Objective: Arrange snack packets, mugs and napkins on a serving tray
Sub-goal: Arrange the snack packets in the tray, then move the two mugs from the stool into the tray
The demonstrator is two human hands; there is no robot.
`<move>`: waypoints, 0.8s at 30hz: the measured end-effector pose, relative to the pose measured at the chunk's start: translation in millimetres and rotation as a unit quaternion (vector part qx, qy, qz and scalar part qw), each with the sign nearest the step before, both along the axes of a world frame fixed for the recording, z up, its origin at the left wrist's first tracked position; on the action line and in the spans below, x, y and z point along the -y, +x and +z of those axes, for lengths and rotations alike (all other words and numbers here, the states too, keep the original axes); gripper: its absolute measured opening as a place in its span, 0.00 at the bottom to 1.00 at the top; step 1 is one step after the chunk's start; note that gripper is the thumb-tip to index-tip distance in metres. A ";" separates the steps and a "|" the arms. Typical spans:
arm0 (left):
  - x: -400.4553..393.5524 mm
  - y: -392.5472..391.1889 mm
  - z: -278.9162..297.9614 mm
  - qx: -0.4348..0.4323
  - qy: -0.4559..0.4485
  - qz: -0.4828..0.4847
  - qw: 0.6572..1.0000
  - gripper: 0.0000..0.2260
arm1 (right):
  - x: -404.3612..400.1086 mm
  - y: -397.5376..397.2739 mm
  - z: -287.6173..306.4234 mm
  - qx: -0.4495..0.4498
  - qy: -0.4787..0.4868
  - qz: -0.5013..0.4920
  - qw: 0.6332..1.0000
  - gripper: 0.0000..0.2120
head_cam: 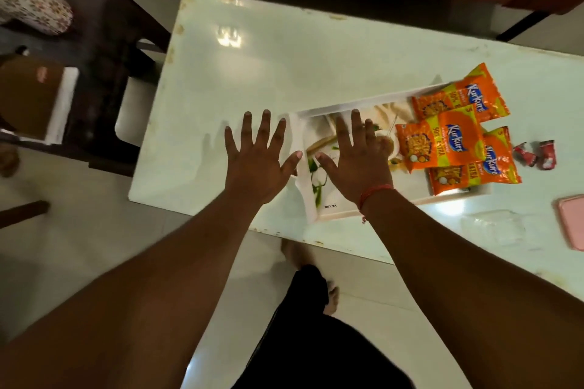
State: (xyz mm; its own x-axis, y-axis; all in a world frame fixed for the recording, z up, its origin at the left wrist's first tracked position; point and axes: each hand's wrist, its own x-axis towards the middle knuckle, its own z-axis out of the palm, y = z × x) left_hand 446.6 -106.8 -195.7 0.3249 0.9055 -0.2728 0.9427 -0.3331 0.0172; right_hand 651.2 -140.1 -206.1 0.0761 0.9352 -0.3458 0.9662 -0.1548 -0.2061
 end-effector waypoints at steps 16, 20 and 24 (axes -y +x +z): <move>-18.2 -73.9 24.9 0.008 0.007 -0.004 1.000 0.35 | -6.1 -83.8 25.4 -0.009 0.016 -0.034 0.999 0.39; -67.0 -125.5 29.1 0.014 0.020 -0.038 0.999 0.36 | -52.3 -140.2 30.0 -0.015 0.040 -0.030 0.999 0.39; -130.1 -197.3 51.8 -0.001 0.056 -0.068 0.996 0.36 | -110.1 -213.9 39.7 -0.018 0.067 0.000 0.998 0.38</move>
State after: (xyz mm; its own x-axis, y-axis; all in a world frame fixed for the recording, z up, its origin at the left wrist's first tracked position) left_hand 249.2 23.3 -143.8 0.4463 0.8779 -0.1735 0.8887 -0.4576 -0.0292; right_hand 437.3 -30.0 -166.4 0.0660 0.9733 -0.2196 0.9577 -0.1236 -0.2600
